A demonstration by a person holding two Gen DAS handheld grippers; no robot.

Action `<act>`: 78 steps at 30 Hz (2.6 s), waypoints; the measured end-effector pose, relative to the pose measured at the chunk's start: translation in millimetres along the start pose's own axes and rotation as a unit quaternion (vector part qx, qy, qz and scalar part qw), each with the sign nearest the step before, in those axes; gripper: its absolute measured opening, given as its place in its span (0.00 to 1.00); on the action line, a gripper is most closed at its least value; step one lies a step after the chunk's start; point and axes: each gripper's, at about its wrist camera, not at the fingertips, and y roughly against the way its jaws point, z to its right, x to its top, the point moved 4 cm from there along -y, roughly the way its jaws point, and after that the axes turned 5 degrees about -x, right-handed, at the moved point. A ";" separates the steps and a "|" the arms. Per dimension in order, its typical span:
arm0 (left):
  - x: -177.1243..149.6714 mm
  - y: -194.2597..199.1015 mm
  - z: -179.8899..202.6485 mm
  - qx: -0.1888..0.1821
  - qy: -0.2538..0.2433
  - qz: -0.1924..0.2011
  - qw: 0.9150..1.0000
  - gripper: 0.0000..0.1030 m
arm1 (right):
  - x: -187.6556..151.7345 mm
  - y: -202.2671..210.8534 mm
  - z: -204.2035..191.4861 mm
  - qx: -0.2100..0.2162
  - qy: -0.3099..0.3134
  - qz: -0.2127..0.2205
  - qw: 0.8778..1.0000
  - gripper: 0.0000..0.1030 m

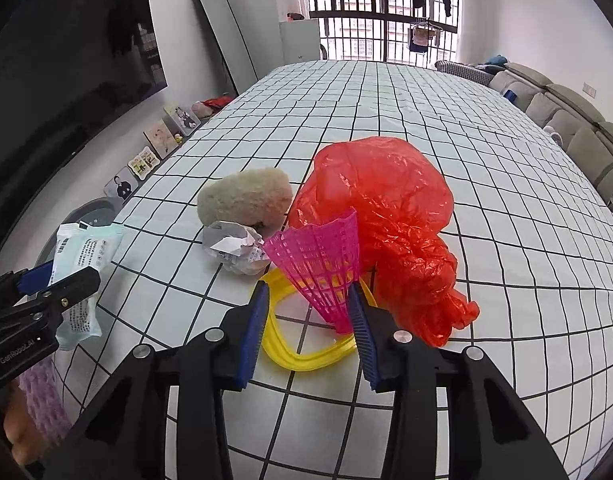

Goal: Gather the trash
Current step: 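Grasp the white-and-blue tissue pack with the left tool while the right tool grasps the pink shuttlecock, then carry the tissue pack and shuttlecock over the grey basket and release both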

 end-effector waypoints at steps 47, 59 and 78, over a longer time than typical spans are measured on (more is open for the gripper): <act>5.0 32.1 -95.4 0.051 0.029 0.034 0.998 0.54 | 24.5 18.7 -128.8 0.122 0.042 0.016 0.992 0.28; -5.6 15.8 -187.1 0.091 0.055 0.017 0.994 0.54 | 34.0 -22.5 -230.7 0.167 0.082 -0.027 0.982 0.29; -25.1 -18.1 -247.4 0.090 0.089 -0.002 0.992 0.67 | 24.1 -63.4 -282.9 0.166 0.115 -0.069 0.977 0.41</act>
